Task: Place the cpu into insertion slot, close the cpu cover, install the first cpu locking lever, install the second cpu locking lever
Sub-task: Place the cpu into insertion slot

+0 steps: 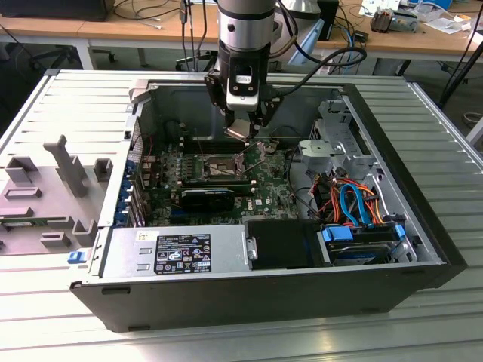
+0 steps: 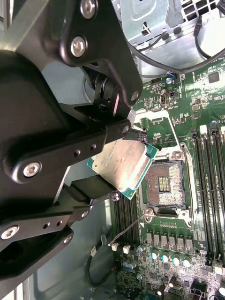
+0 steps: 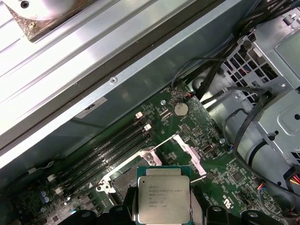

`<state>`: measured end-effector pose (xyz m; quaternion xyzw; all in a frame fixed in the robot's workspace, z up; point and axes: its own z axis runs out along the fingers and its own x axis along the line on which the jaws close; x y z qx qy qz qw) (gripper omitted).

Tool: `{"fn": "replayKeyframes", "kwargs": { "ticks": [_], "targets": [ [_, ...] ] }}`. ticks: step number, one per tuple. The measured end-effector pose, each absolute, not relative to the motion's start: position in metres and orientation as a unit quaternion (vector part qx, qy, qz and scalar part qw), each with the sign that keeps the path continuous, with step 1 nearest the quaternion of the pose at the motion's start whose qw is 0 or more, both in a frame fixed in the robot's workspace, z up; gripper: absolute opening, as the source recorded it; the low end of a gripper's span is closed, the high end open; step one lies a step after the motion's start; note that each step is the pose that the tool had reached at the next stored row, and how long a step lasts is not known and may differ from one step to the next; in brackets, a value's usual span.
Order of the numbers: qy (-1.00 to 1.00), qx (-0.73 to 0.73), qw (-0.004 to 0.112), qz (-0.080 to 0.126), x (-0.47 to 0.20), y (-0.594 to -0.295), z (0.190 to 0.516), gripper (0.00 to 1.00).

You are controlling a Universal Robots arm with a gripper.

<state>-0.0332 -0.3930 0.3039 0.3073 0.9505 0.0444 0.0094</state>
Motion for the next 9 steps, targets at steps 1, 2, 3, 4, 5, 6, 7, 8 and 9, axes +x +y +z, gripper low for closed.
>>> {"fn": "replayKeyframes", "kwargs": {
  "ticks": [1, 2, 3, 4, 5, 6, 7, 8, 9],
  "targets": [
    [0.950, 0.308, 0.009, 0.044, -0.0332, -0.3930, 0.3039, 0.54],
    [0.950, 0.308, 0.009, 0.044, -0.0332, -0.3930, 0.3039, 0.54],
    [0.950, 0.308, 0.009, 0.044, -0.0332, -0.3931, 0.3039, 0.54],
    [0.950, 0.309, 0.009, 0.044, -0.0332, -0.3931, 0.3039, 0.54],
    [0.950, 0.309, 0.009, 0.044, -0.0332, -0.3931, 0.3039, 0.54],
    [0.950, 0.309, 0.009, 0.044, -0.0332, -0.3931, 0.3039, 0.54],
    [0.950, 0.310, 0.010, 0.044, -0.0332, -0.3931, 0.3039, 0.54],
    [0.950, 0.310, 0.010, 0.044, -0.0332, -0.3931, 0.3039, 0.54],
    [0.950, 0.310, 0.010, 0.044, -0.0332, -0.3931, 0.3039, 0.54]
  ]
}}
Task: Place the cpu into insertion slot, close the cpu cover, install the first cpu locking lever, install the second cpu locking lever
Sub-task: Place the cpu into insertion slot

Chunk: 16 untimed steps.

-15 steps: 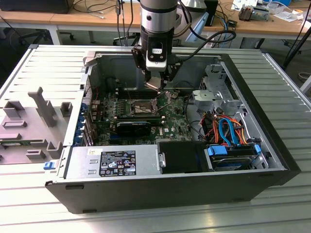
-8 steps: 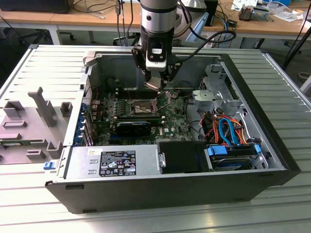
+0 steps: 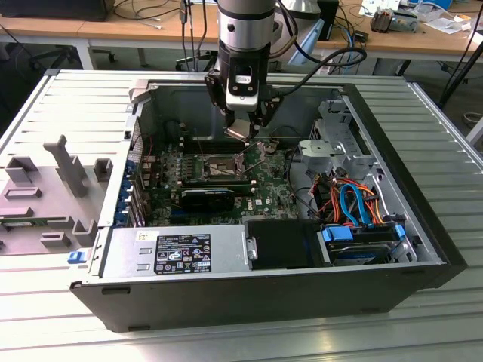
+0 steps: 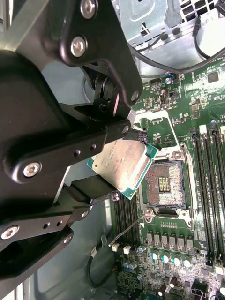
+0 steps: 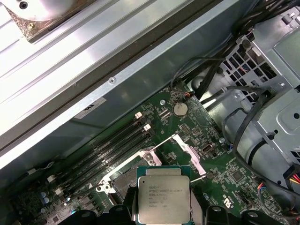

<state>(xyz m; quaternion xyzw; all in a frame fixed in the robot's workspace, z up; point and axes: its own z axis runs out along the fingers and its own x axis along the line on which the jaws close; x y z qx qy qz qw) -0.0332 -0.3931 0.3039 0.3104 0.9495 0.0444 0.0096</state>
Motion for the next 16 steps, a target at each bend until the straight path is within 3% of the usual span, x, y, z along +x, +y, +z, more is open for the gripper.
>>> {"fn": "replayKeyframes", "kwargs": {
  "ticks": [16],
  "targets": [
    [0.947, 0.317, 0.010, 0.044, -0.0332, -0.3934, 0.3038, 0.54]
  ]
}}
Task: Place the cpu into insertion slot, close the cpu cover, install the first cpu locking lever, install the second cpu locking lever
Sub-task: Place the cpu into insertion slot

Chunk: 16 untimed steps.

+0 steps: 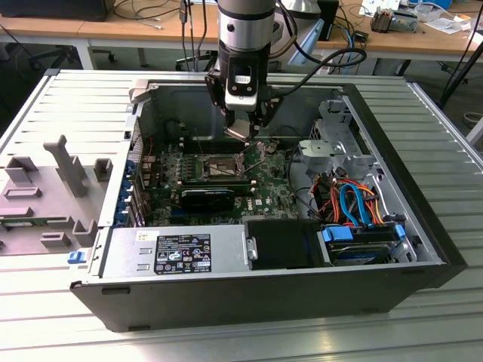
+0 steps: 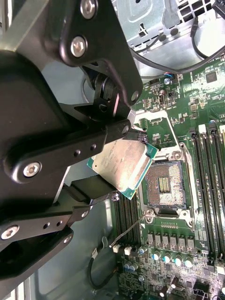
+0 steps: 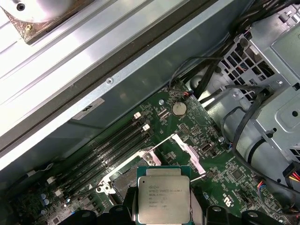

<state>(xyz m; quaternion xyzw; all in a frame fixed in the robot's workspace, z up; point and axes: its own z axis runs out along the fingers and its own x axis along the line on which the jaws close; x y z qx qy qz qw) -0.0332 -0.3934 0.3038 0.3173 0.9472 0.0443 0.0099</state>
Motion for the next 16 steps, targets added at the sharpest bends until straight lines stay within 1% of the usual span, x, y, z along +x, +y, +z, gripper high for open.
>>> {"fn": "replayKeyframes", "kwargs": {
  "ticks": [16],
  "targets": [
    [0.945, 0.324, 0.010, 0.044, -0.0332, -0.3936, 0.3039, 0.54]
  ]
}}
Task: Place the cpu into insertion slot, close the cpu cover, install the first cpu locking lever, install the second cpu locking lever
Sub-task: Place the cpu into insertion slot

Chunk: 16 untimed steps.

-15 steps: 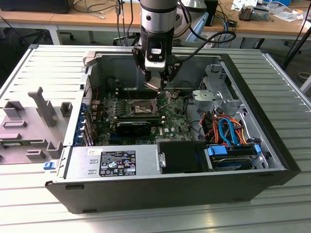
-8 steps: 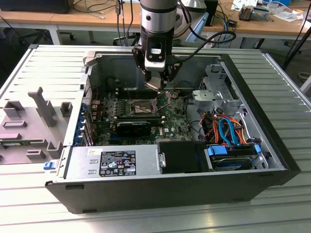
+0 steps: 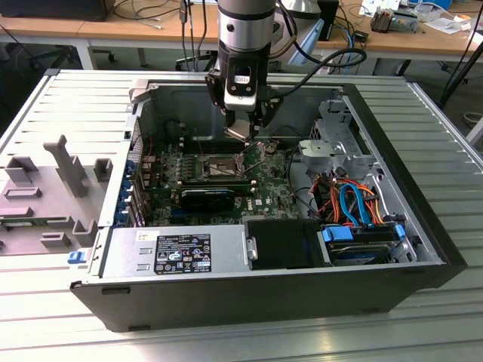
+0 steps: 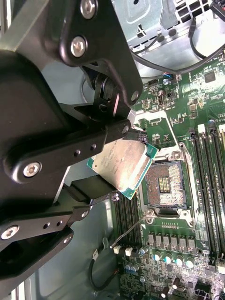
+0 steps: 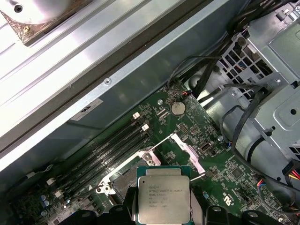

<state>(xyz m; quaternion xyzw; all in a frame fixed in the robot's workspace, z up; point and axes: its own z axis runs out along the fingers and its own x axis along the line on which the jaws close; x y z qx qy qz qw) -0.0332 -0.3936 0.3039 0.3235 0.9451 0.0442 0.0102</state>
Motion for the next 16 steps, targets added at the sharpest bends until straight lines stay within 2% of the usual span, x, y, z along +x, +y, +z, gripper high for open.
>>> {"fn": "replayKeyframes", "kwargs": {
  "ticks": [16],
  "targets": [
    [0.943, 0.329, 0.010, 0.044, -0.0332, -0.3940, 0.3039, 0.54]
  ]
}}
